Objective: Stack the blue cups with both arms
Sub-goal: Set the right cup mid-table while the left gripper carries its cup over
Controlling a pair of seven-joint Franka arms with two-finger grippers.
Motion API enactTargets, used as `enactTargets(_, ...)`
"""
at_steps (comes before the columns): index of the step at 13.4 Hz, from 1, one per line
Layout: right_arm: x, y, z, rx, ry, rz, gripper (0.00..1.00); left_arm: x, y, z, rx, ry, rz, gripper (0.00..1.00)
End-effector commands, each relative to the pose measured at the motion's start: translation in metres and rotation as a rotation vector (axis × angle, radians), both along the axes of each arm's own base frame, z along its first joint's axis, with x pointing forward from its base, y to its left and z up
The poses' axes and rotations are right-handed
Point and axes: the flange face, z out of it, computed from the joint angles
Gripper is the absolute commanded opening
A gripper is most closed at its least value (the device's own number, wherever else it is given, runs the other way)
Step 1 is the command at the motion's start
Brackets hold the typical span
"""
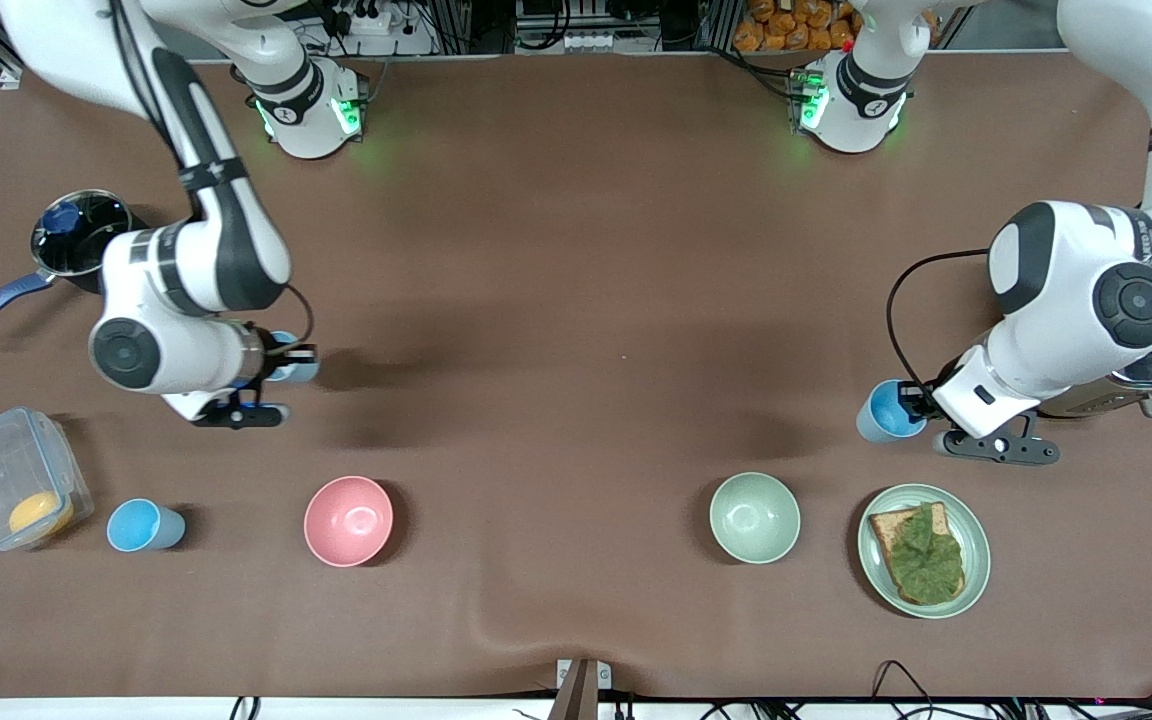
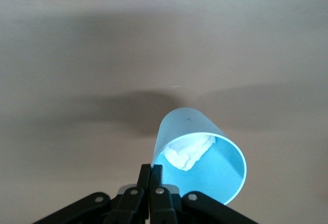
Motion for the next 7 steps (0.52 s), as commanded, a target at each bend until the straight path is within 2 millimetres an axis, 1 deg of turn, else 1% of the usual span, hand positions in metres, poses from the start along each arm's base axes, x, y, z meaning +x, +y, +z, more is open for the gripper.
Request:
enactTargets(1, -0.008, 0.081, 0.013, 0.010, 0.003, -0.110, 0.00, 0.003, -0.031, 0.020, -0.012, 0.008, 0.014, 0.00)
enactTargets(4, -0.012, 0.169, 0.015, 0.015, -0.001, -0.232, 0.00, -0.005, -0.071, 0.026, -0.019, 0.006, 0.046, 0.00)
enactTargets(5, -0.016, 0.201, 0.014, 0.018, -0.013, -0.267, 0.00, -0.009, -0.080, 0.029, -0.021, 0.016, 0.069, 0.00)
enactTargets(6, -0.019, 0.223, 0.009, 0.014, -0.025, -0.298, 0.00, -0.011, -0.082, 0.029, -0.020, 0.025, 0.088, 0.00)
enactTargets(7, -0.019, 0.241, 0.003, 0.014, -0.046, -0.328, 0.00, -0.012, -0.085, 0.033, -0.031, 0.023, 0.091, 0.00)
